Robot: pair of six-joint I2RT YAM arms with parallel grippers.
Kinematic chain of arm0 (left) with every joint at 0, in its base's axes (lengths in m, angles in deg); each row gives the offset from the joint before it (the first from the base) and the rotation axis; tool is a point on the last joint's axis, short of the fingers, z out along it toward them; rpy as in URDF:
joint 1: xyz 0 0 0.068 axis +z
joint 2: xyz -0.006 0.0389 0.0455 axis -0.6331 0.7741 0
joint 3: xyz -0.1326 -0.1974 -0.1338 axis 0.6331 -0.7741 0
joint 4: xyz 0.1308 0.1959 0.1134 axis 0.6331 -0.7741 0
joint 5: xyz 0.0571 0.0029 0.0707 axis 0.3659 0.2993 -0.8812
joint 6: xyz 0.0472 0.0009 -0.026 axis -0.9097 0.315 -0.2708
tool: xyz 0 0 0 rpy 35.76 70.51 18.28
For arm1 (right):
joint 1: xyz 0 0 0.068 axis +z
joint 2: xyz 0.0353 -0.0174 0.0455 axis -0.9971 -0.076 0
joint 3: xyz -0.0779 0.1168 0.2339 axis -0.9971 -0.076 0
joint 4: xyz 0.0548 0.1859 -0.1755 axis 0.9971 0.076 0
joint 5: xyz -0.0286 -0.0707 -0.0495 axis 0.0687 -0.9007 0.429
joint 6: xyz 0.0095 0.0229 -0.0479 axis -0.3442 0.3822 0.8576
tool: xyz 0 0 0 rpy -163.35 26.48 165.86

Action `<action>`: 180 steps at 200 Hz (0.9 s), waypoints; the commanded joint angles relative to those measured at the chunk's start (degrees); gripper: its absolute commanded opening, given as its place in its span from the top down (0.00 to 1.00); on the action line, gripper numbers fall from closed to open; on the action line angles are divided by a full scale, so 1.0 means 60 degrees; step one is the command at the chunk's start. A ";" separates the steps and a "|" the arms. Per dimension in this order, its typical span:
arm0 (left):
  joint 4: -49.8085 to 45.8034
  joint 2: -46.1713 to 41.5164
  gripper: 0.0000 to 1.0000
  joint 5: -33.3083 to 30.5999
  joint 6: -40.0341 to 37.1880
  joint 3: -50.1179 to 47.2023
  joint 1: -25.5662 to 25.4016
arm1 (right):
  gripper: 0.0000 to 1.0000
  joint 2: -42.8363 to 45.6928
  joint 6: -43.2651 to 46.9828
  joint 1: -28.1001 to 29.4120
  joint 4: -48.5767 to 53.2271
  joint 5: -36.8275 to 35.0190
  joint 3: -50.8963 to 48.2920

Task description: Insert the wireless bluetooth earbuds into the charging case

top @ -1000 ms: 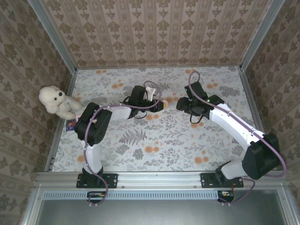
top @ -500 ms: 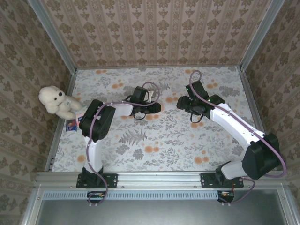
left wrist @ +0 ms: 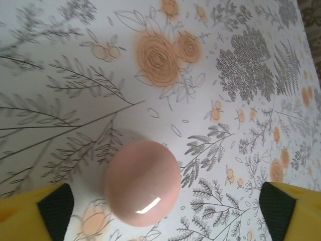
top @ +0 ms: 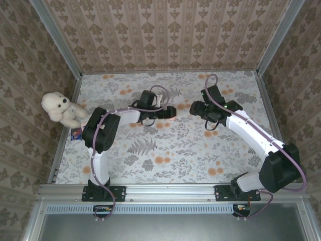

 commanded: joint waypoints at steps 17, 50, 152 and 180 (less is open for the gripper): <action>-0.1238 -0.1086 0.00 -0.0786 -0.0616 -0.0184 0.0558 | 0.01 0.0716 0.0267 -0.0345 0.0302 -0.0302 0.0435; -0.2580 -0.2572 0.00 -0.1798 -0.1717 0.0406 0.0647 | 0.00 0.1090 0.0801 -0.0532 0.0426 -0.1457 0.0418; 0.1686 -0.8106 0.00 -0.5876 -0.5582 -0.4602 0.2584 | 0.00 0.0637 0.3593 -0.1303 -0.4075 -0.7185 -0.2901; 0.2360 -0.8804 0.00 -0.5997 -0.5630 -0.6043 0.3684 | 0.00 0.0307 0.4187 -0.1664 -0.6202 -0.7055 -0.4043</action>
